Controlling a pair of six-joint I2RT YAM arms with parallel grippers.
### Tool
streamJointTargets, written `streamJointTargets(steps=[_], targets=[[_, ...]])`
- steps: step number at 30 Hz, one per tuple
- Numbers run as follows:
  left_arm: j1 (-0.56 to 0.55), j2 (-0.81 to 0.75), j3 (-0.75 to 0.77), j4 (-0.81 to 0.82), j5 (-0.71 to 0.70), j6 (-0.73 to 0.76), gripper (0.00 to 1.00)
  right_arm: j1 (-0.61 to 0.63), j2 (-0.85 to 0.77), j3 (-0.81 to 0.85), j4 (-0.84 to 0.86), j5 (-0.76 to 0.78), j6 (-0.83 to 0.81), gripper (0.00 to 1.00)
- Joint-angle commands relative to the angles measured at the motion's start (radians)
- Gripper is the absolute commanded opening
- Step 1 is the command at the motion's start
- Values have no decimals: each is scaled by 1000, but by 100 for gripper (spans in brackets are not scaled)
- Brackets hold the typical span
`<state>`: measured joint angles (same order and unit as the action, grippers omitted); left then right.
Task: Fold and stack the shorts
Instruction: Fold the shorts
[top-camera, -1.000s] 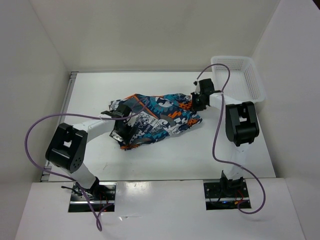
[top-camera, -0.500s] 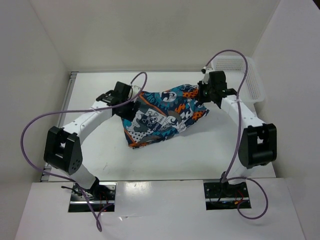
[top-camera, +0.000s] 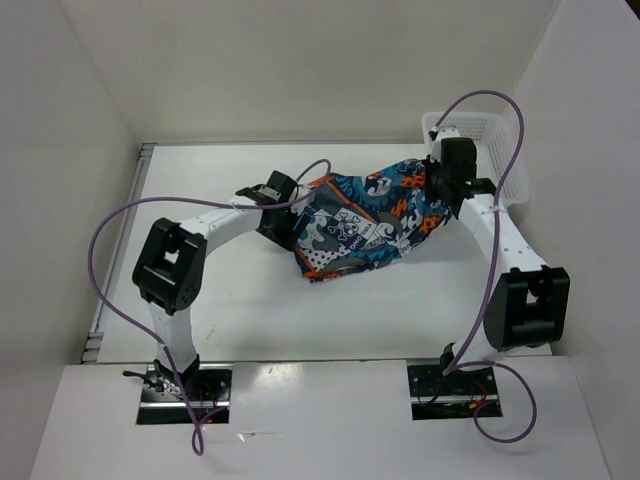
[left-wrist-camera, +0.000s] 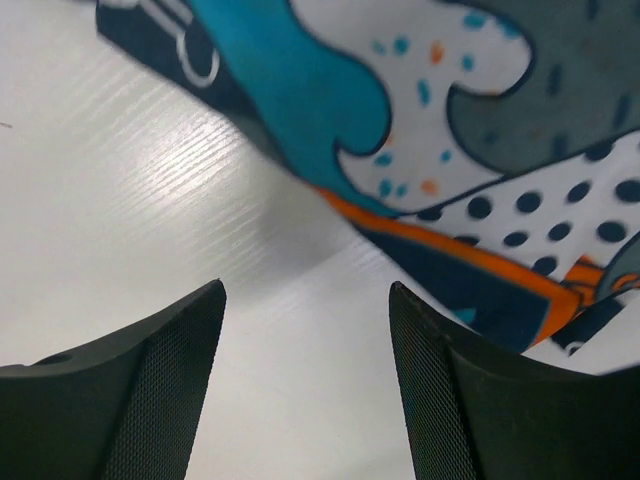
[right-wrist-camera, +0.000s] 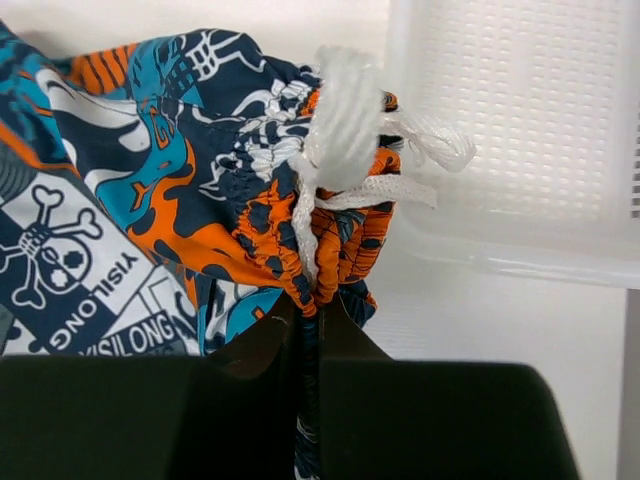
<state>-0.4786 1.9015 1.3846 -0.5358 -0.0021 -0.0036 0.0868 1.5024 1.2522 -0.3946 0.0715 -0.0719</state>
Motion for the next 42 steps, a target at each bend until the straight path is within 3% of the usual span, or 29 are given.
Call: streamJointTargets(steps=[1, 5, 14, 19, 25, 31, 36, 37, 42], targets=[[6, 2, 31, 69, 37, 4, 74, 4, 13, 78, 17, 80, -17, 0], [6, 50, 22, 115, 57, 4, 74, 22, 68, 133, 5, 80, 14, 0], [6, 169, 80, 155, 137, 4, 70, 246, 166, 174, 16, 140, 38, 0], [6, 189, 71, 155, 146, 4, 40, 378, 219, 210, 16, 151, 78, 0], [17, 199, 71, 174, 186, 4, 16, 513, 308, 271, 25, 131, 150, 0], [52, 199, 62, 192, 217, 4, 13, 560, 435, 378, 25, 87, 305, 0], [87, 180, 51, 192, 229, 4, 15, 603, 508, 408, 34, 70, 305, 0], [87, 170, 51, 192, 238, 4, 17, 604, 509, 398, 34, 23, 281, 11], [175, 133, 51, 169, 238, 4, 31, 674, 477, 305, 112, -2, 97, 35]])
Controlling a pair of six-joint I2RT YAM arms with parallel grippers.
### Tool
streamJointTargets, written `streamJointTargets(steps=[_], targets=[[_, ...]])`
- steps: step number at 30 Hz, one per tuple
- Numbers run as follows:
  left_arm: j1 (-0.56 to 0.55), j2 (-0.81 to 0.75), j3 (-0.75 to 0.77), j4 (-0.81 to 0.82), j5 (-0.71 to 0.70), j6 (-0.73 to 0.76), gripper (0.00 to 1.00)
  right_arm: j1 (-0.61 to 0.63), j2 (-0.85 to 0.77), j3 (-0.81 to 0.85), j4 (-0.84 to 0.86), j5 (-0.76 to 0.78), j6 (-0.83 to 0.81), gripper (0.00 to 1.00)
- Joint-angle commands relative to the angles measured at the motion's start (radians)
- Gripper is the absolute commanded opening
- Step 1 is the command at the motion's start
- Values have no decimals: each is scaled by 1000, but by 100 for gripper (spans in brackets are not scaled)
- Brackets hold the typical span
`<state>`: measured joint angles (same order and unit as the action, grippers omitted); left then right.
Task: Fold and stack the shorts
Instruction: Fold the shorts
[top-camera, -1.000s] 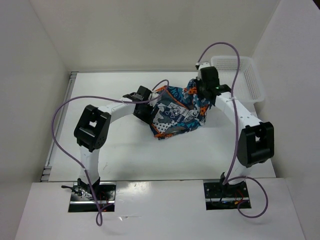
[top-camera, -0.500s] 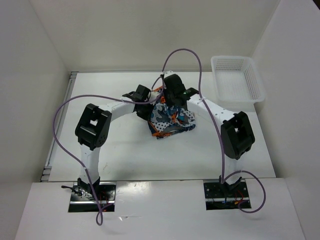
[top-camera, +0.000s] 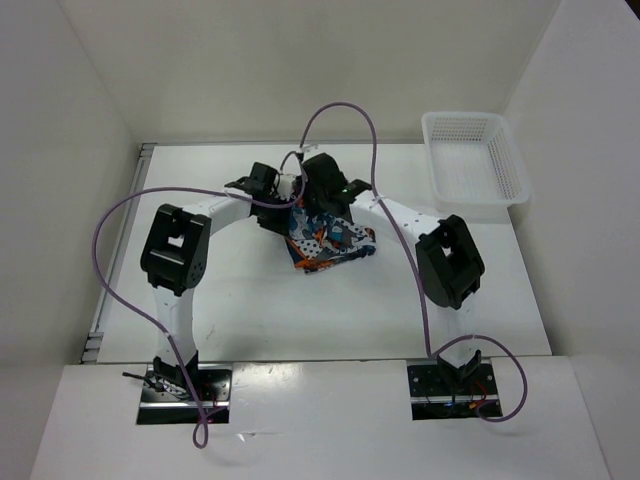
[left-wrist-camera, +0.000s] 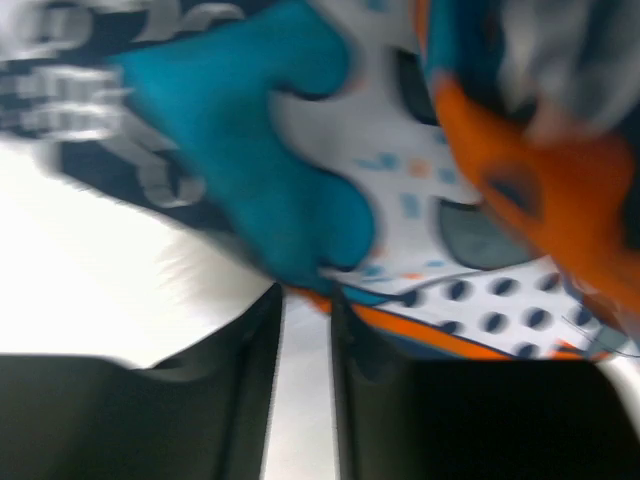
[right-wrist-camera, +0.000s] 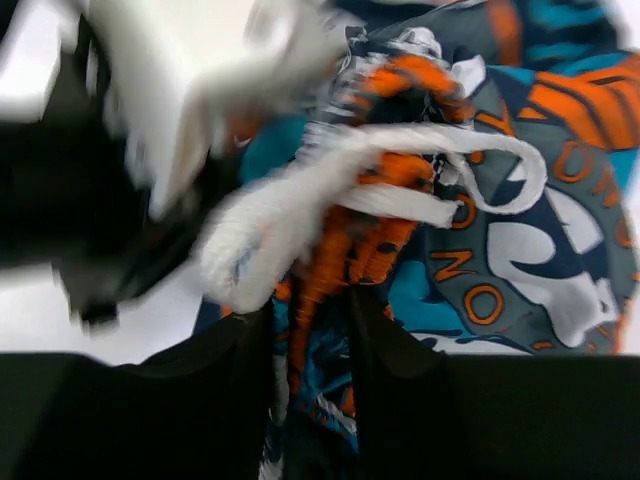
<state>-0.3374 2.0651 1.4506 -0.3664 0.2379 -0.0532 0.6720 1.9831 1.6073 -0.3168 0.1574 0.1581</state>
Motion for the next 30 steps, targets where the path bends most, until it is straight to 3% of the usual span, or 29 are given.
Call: streamJointTargets(steps=[1, 5, 9, 13, 17, 22, 30], targets=[[46, -31, -15, 0, -2, 53, 35, 89, -26, -50, 35, -155, -178, 38], [95, -72, -24, -25, 8, 53, 47, 107, -81, -40, 25, -352, -299, 56], [116, -92, -15, -43, -35, 53, 52, 141, -101, 20, -13, -459, -402, 59], [136, -125, 4, -75, -35, 53, 55, 141, -150, 8, -12, -365, -449, 49], [147, -177, 27, -88, -2, 53, 58, 121, -196, -112, -1, -279, -494, 40], [138, -133, 111, -123, 66, 53, 61, 121, -205, -230, 54, -205, -577, 40], [113, -39, 186, -123, 86, 53, 67, 74, -132, -280, 87, -174, -680, 47]])
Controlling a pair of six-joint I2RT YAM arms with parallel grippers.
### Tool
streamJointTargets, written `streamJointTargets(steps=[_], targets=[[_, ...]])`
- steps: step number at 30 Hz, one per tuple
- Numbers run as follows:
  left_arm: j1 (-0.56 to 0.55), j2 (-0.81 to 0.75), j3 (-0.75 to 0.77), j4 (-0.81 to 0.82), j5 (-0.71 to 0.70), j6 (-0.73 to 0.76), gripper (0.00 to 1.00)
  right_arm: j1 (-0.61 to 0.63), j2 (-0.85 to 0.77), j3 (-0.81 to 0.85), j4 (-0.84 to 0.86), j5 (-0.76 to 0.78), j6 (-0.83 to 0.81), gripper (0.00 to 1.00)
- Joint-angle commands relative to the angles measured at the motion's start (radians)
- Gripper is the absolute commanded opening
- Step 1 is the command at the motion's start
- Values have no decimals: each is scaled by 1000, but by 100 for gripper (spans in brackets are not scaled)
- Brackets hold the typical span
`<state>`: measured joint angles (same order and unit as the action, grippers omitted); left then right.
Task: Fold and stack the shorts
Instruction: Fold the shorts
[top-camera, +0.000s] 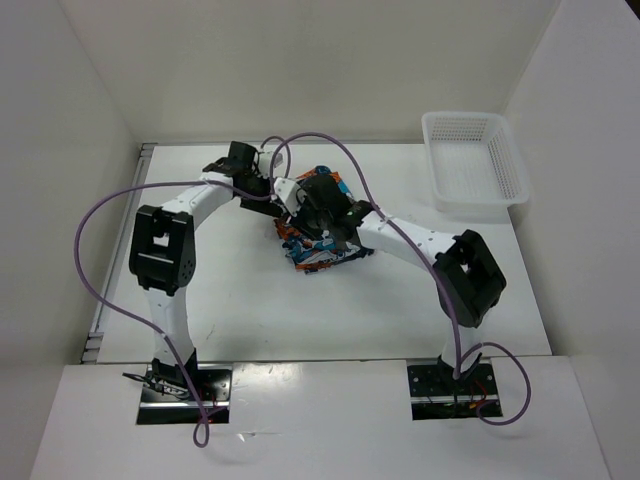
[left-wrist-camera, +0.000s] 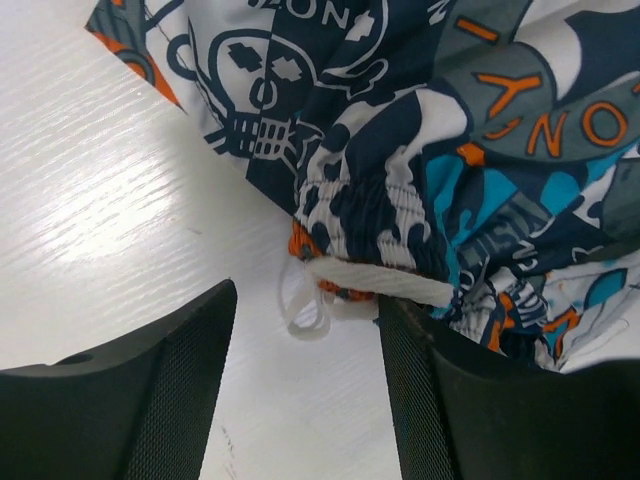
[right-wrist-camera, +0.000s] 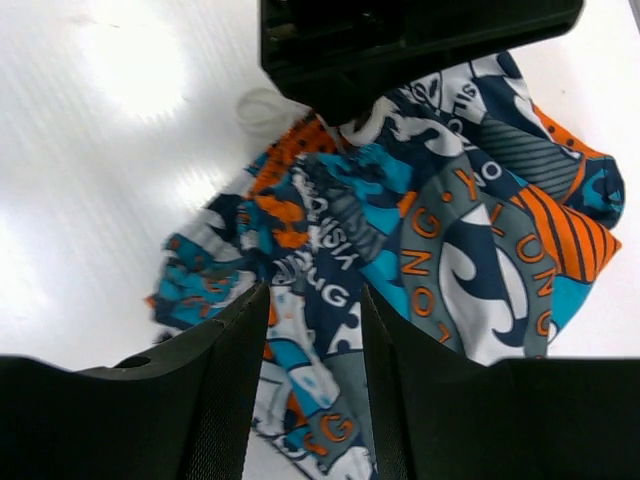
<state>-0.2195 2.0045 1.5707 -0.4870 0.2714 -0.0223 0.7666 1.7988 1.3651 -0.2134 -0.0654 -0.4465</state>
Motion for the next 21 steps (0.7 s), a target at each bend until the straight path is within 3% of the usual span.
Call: streamJointTargets(steps=[1, 9, 13, 18, 21], targets=[[-4, 31, 80, -2, 52, 22, 67, -21, 71, -38, -17, 38, -99, 47], [-14, 66, 89, -2, 52, 22, 65, -30, 108, -47, -93, -48, -191, 47], [-14, 88, 89, -2, 52, 22, 45, -30, 99, -47, -121, -79, -228, 49], [-14, 108, 98, -2, 52, 22, 33, -30, 88, -57, -120, -108, -203, 51], [-14, 108, 98, -2, 52, 22, 32, -30, 132, -57, -61, -67, -166, 51]])
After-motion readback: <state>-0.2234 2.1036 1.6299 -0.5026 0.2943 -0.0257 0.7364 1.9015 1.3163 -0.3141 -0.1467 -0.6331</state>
